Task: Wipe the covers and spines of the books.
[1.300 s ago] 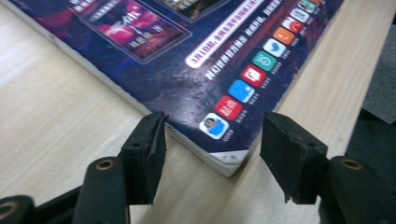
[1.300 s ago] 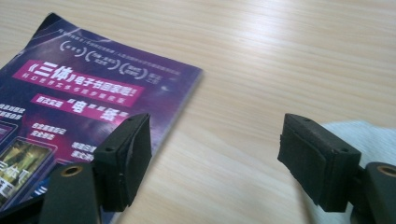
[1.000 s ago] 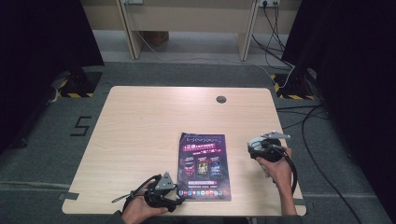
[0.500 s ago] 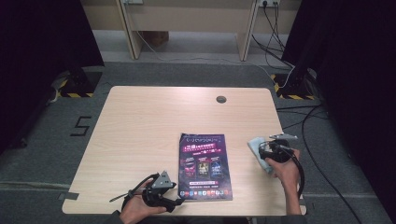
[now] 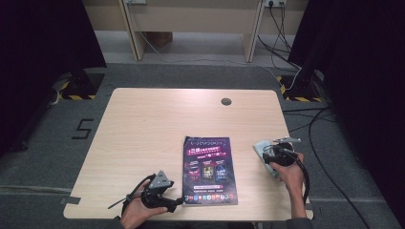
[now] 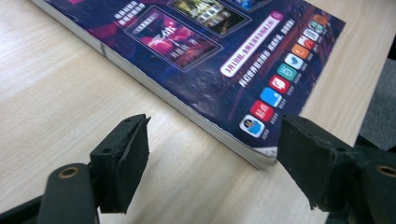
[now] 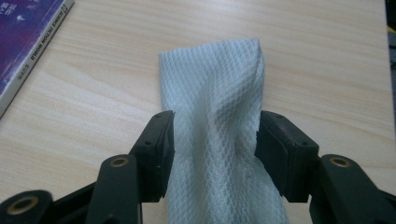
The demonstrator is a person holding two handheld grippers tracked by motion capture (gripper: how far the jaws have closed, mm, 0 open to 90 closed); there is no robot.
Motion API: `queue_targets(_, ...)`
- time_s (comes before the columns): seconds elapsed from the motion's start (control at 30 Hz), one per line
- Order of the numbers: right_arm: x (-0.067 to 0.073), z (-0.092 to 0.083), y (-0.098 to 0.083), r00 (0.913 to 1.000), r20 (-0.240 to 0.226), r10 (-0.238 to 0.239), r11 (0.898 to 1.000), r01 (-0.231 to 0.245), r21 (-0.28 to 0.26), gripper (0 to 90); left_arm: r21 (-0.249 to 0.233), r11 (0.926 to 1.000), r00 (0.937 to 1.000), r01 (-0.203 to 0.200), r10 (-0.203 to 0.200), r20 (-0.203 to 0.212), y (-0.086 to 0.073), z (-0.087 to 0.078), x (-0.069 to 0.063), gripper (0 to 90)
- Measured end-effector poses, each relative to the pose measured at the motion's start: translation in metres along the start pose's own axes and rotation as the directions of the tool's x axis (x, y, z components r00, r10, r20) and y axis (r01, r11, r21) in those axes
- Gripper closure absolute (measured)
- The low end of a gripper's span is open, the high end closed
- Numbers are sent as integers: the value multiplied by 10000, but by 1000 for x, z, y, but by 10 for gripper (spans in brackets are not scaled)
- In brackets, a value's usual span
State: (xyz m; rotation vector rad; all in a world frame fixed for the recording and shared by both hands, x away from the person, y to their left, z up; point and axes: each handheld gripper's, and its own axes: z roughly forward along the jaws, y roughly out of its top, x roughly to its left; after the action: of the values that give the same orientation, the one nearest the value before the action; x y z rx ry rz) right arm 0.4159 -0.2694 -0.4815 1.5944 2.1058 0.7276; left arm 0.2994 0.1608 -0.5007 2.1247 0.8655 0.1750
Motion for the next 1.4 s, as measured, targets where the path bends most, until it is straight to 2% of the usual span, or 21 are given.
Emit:
queue_targets(0.17, -1, 8, -3, 9997, -239, 81, 9996, -75, 254, 529, -249, 9990, 9993, 370, -371, -35, 7, 13, 4, 247)
queue_targets(0.27, -2, 9, -3, 9990, -424, 103, 9997, -93, 244, 601, -171, 9996, 9997, 220, -222, -128, 10, 22, 3, 249)
queue_targets(0.4, 0, 8, -2, 9988, -468, -113, 9998, 119, 132, 735, -14, 9999, 9995, 107, -107, -290, 11, 28, 2, 252)
queue_targets(0.57, -1, 5, -1, 9986, -519, -108, 9999, 106, -55, 777, -21, 9999, 9993, 112, -112, -361, 13, 31, 2, 242)
queue_targets(0.7, -1, -2, 2, 9970, -773, 35, 9985, -77, -541, 786, -187, 9997, 9987, 185, -194, -462, 15, 33, 4, 243)
queue_targets(0.77, 1, -7, 5, 9976, -677, -155, 9971, 104, -752, 787, -256, 9992, 9986, 310, -321, -429, 16, 34, 5, 243)
queue_targets(0.87, 10, -19, 14, 9958, -804, -440, 9917, 338, -1242, 787, -181, 9994, 9978, 304, -314, -576, 19, 38, 9, 245)
queue_targets(0.97, 24, -25, 22, 9911, -1116, -721, 9862, 541, -1567, 786, -122, 9990, 9980, 434, -439, -446, 19, 41, 9, 250)
queue_targets(1.1, 48, -28, 33, 9770, -1657, -1340, 9766, 1019, -1894, 785, -15, 9991, 9978, 425, -425, -512, 19, 40, 5, 278)
queue_targets(1.2, 70, -28, 41, 9610, -2052, -1852, 9683, 1428, -2051, 785, 72, 9994, 9980, 336, -331, -534, 18, 39, -1, 279)
queue_targets(1.3, 88, -25, 46, 9467, -2252, -2305, 9611, 1853, -2047, 785, 84, 9995, 9981, 291, -286, -540, 17, 39, -5, 279)
queue_targets(1.33, 95, -22, 48, 9387, -2380, -2493, 9577, 2027, -2041, 784, 80, 9996, 9983, 256, -251, -535, 17, 38, -6, 279)
queue_targets(1.4, 105, -18, 50, 9312, -2445, -2704, 9537, 2244, -2002, 783, 65, 9998, 9981, 187, -183, -591, 16, 38, -10, 280)
